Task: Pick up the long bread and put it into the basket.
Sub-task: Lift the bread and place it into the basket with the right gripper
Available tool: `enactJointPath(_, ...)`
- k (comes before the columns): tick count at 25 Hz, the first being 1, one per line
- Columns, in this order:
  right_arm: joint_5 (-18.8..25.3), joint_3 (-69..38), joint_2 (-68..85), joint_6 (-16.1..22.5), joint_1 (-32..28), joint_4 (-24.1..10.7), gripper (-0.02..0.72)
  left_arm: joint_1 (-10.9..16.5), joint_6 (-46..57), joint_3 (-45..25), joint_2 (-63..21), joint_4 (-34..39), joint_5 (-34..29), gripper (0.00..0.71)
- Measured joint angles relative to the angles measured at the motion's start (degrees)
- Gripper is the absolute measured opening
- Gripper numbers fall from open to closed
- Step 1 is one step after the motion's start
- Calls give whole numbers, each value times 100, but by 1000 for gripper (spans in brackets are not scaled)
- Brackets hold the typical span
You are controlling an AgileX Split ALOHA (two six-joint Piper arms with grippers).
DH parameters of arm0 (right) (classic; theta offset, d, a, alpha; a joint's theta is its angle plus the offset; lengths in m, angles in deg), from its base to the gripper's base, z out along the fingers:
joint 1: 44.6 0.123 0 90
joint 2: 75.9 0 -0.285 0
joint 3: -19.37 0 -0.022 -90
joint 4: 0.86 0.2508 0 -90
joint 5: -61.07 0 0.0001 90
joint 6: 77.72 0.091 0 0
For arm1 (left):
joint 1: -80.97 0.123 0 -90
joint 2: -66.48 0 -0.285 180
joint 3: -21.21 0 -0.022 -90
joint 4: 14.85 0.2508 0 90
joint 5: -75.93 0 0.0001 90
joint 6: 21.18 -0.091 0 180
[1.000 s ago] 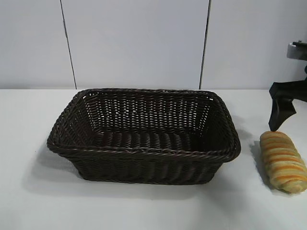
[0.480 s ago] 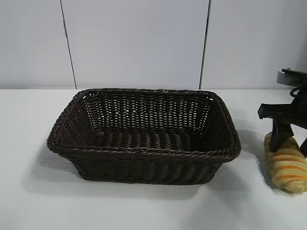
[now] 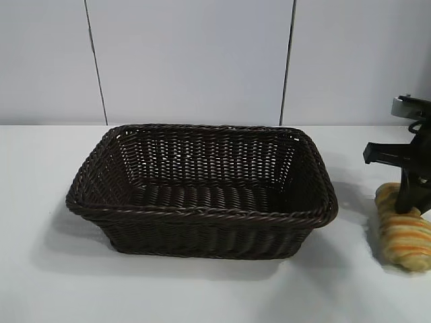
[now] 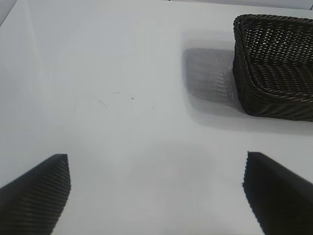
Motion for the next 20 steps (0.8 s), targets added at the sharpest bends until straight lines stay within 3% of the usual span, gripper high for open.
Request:
enactJointPath(8,759,793,342,-169,238,0,69,0,-2,0,0,0,0,694)
enactJointPath(15,864,1217,342,-632,1600,23,66,0,-2,0,0,0,0,694)
enactJointPath(20,713,1452,309,-1429,2488,44,66,0,-2,0,0,0,0,694)
